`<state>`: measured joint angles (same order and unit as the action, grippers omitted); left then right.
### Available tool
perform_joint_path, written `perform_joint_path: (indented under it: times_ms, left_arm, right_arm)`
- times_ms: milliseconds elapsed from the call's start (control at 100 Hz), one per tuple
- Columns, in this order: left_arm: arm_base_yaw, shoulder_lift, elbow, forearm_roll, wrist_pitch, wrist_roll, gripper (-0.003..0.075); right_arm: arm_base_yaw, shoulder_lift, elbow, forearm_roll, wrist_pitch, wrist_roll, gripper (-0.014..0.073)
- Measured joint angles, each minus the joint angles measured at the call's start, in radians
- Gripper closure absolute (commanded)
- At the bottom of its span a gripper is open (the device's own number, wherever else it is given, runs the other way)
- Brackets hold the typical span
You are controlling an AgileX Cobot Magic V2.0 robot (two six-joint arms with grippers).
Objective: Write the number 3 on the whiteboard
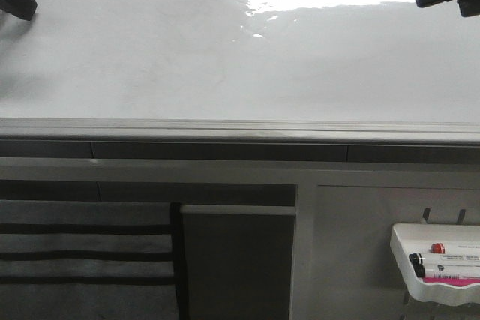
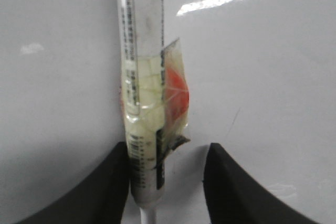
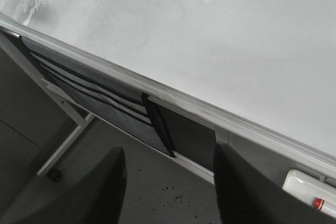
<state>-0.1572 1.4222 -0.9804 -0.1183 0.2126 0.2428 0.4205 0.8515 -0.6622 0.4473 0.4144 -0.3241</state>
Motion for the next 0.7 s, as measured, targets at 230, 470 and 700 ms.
perform_joint_path:
  times_ms: [230,470,700]
  left_arm:
    - [0.000,0.008,0.000,0.003,-0.013,0.000,0.0630]
    - [0.000,0.006,0.000,0.004,-0.013,0.000,0.0693]
    - [-0.022,-0.087,-0.033,0.027,0.240,0.092,0.0733]
  right_arm:
    - [0.000,0.000,0.000,0.000,0.000,0.000,0.0260]
    - [0.000,0.000,0.000,0.000,0.000,0.000,0.0260]
    - [0.000,0.000,-0.046,-0.013,0.087,0.000,0.0260]
